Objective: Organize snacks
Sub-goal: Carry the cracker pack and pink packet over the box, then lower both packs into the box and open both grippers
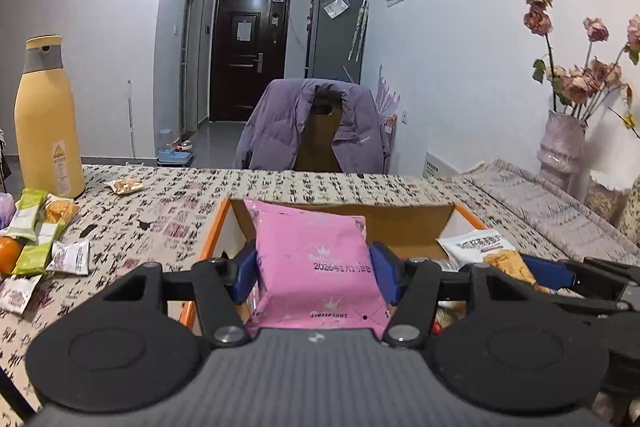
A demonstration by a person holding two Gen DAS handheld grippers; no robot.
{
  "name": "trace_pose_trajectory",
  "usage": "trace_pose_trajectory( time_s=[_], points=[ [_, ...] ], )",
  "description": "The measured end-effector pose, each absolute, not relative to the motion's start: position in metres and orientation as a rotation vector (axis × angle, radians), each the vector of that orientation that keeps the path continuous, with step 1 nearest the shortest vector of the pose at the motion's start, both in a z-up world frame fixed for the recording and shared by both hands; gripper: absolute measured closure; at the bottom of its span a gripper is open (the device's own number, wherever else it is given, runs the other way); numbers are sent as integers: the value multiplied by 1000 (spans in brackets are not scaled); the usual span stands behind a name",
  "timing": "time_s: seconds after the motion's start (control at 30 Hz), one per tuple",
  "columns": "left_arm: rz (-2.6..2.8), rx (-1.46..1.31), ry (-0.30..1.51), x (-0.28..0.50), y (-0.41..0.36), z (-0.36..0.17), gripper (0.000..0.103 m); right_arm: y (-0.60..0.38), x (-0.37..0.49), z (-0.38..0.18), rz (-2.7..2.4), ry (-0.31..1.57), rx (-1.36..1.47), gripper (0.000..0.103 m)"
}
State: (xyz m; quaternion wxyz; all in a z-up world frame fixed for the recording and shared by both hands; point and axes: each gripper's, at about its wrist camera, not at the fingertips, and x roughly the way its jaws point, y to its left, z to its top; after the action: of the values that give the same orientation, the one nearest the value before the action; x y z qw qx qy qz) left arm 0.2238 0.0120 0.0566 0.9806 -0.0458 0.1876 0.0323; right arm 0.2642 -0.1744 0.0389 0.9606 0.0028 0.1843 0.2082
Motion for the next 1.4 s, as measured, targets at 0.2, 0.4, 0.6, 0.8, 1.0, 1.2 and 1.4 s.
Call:
trace_pose_trajectory(
  time_s=[0.2,0.4,0.6,0.8,1.0,1.2,1.4],
  points=[
    [82,-124,381,252,22,54,43,-156,295,35,414,409,-21,58],
    [91,-159,399,268,32,36,43,-148,314,18,404,409,-21,58],
    [81,-170,431,274,40,24,43,-148,316,10,386,411,-47,58],
    [67,-170,388,265,40,25,20,-153,315,7,384,428,-31,19],
    [80,-190,326,258,40,30,0,-157,317,5,361,427,-9,0],
    [87,-184,343,260,39,28,0,-164,319,3,339,437,9,0],
    [90,-188,342,261,39,27,0,-166,320,6,333,429,8,0]
  ],
)
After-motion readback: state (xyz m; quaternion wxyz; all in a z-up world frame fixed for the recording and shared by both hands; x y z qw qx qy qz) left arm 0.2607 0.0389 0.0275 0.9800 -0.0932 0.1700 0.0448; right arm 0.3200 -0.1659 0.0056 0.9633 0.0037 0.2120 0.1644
